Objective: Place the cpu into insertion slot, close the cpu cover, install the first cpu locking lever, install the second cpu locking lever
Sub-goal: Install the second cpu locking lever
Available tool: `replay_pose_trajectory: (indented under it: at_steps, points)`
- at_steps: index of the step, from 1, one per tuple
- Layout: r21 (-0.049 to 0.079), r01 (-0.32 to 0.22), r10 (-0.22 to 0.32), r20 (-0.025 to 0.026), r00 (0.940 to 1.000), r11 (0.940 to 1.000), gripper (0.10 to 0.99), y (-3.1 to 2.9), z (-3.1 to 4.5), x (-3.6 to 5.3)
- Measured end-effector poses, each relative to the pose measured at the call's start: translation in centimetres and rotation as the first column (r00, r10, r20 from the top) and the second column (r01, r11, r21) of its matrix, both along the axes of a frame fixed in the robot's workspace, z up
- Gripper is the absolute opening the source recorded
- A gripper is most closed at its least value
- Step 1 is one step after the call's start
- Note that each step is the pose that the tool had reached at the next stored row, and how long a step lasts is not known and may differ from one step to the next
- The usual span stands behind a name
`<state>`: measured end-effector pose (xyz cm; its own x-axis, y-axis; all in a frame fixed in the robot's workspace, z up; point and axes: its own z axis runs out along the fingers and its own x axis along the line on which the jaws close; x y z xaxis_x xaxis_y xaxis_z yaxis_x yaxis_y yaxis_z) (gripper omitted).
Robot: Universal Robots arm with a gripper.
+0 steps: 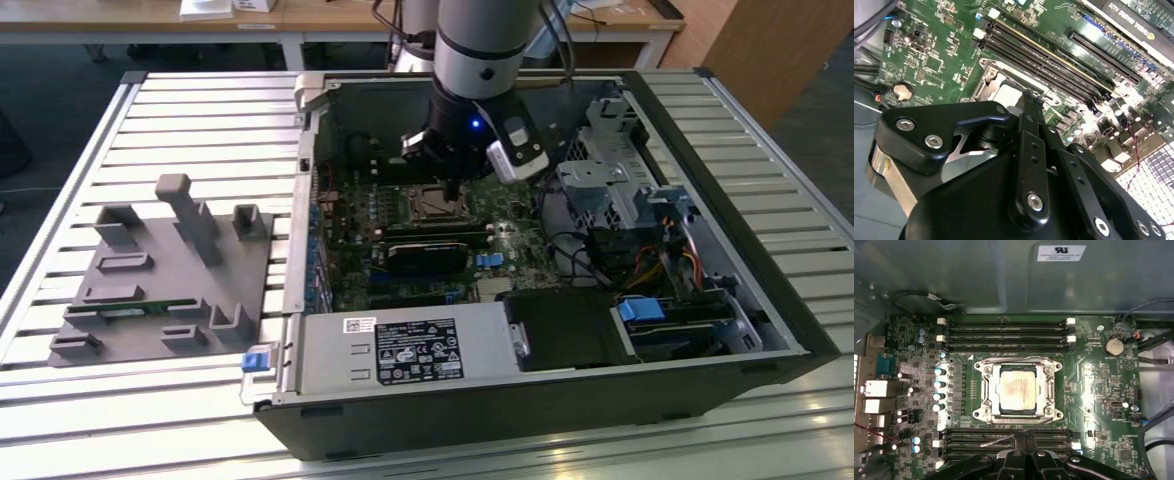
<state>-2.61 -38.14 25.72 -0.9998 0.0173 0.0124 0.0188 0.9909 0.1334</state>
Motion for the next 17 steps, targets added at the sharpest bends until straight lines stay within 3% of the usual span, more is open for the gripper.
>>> replay_pose_trajectory:
  at_steps: [8,12,17]
  points:
    - [0.000,-0.001,0.001,0.0000,1.0000,1.0000,0.106,-0.02,-0.43,-0.57]
    - [0.000,-0.001,0.001,0.0000,1.0000,1.0000,0.106,-0.03,-1.05,-0.78]
    - [0.000,-0.002,0.002,0.0000,1.0000,1.0000,0.106,-0.03,-1.42,-1.67]
